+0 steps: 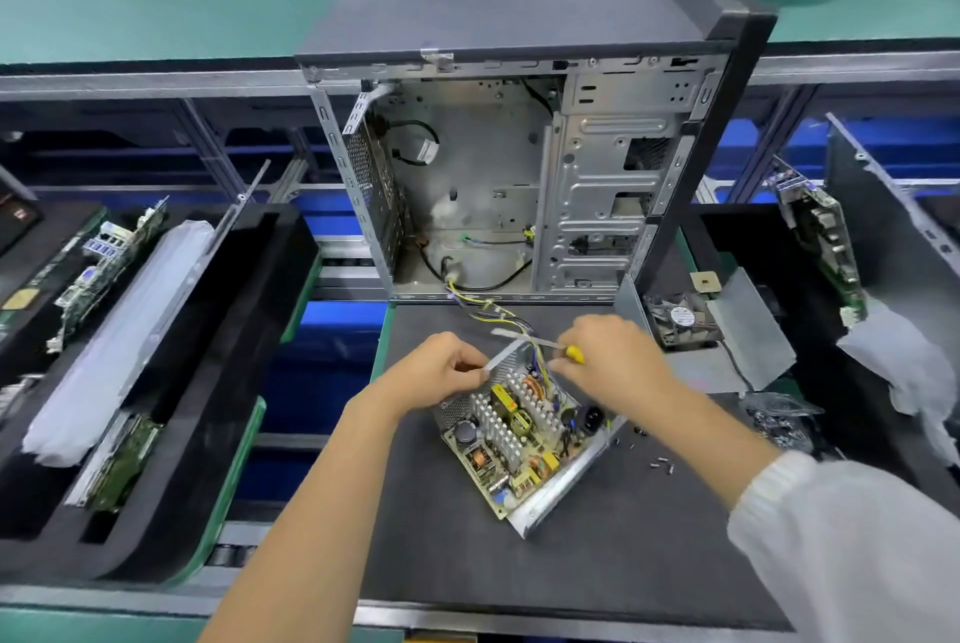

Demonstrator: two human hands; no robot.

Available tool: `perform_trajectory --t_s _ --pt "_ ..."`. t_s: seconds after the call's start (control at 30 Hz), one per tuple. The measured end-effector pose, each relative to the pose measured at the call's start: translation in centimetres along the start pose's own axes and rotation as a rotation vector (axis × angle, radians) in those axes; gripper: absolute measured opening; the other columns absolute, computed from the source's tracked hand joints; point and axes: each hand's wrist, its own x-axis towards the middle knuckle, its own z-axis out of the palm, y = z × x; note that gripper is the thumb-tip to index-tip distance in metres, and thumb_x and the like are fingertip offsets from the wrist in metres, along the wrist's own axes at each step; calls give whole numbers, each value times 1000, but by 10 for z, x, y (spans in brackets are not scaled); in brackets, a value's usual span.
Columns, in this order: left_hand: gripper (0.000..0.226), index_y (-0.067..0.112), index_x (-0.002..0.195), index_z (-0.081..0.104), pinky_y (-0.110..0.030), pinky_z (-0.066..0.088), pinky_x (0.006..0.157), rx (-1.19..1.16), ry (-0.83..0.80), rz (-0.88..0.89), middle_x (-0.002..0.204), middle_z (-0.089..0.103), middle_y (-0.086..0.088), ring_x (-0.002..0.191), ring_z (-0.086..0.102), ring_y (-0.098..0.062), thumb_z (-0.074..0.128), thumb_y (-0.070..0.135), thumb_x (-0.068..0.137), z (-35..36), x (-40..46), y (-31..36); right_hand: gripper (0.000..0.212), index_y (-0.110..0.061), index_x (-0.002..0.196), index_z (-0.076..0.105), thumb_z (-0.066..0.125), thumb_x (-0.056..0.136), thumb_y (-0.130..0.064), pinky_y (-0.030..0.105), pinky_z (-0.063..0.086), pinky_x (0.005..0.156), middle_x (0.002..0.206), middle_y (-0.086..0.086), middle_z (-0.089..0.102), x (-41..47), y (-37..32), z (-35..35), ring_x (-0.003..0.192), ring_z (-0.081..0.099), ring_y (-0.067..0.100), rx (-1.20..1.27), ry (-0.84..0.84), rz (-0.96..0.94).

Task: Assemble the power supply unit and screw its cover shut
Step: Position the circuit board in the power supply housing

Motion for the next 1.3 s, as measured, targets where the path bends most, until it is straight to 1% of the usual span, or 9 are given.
perform_trajectory --t_s 0.1,0.23,0.33,0.43,0.6,0.8,1.03,1.2,1.3 --pt "18 13 108 75 -13 35 54 -46 -81 24 59 59 22 51 43 3 62 18 96 1 3 3 15 -25 77 68 68 82 -40 25 43 57 80 -4 70 12 34 5 67 64 13 168 -140 110" --pt "27 20 119 71 -17 50 87 -185 -31 -14 105 74 12 97 66 1 66 21 93 11 -6 1 24 -19 73 69 74 77 -42 19 44 44 58 -5 67 10 43 30 32 52 8 352 -337 196" --pt "28 24 118 68 -11 46 86 -195 349 -130 108 70 14 99 63 6 67 32 91 32 -30 -12 30 -13 69 67 73 79 -40 14 38 38 60 -3 70 -4 35 42 29 45 6 464 -365 226" --pt "24 19 84 66 -25 53 66 -232 683 -314 77 68 6 70 63 -2 59 40 95 56 -56 -25 45 -17 64 63 70 71 -61 14 36 40 54 -5 66 -19 17 40 35 47 2 574 -382 163" --pt "29 16 83 65 -29 54 47 -349 447 -500 68 69 -9 52 65 -14 54 38 98 87 -73 -27 46 -21 73 55 58 74 -66 30 48 61 73 -2 58 -22 -15 38 77 60 20 75 -311 -51" --pt "19 17 88 66 -27 57 57 -331 467 -457 60 67 5 59 68 -8 71 35 88 94 -73 -22 34 -9 58 40 61 77 -27 32 32 50 50 1 30 -22 -22 44 53 33 20 274 -236 35" --pt "38 18 103 59 -43 59 75 -347 538 -505 76 71 -1 76 69 -15 80 37 78 99 -68 -21 40 -15 56 25 58 78 -24 32 19 48 51 0 20 -26 -22 44 51 19 15 253 -158 -25" --pt "49 17 115 59 -37 61 65 -432 533 -520 82 71 -3 69 71 -18 80 40 78 101 -67 -23 25 -5 76 62 57 82 -29 33 36 50 47 7 40 -28 -20 49 44 26 14 315 -89 14" --pt "41 7 112 67 -32 61 59 -484 559 -504 79 72 -9 66 71 -15 77 34 82 100 -66 -25 28 -1 89 66 59 85 -28 32 42 52 55 14 56 -27 -23 52 44 33 15 319 -60 42"
